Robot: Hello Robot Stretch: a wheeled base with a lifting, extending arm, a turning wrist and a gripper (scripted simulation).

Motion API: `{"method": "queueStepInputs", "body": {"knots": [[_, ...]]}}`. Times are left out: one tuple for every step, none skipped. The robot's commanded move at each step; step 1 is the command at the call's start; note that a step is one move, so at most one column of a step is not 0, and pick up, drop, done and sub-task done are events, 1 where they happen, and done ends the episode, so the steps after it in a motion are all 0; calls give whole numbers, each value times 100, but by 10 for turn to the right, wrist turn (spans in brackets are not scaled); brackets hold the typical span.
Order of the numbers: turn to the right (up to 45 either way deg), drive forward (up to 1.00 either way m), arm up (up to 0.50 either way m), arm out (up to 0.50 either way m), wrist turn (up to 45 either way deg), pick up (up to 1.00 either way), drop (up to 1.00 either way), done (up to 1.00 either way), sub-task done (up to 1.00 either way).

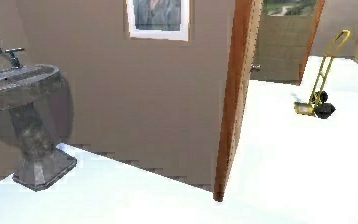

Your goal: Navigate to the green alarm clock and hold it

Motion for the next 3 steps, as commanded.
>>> {"method": "queueStepInputs", "body": {"knots": [[450, 0, 0, 0, 0, 0, 0, 0, 0], [390, 0, 0, 0, 0, 0, 0, 0, 0], [0, 25, 0, 0, 0, 0, 0, 0, 0]]}}
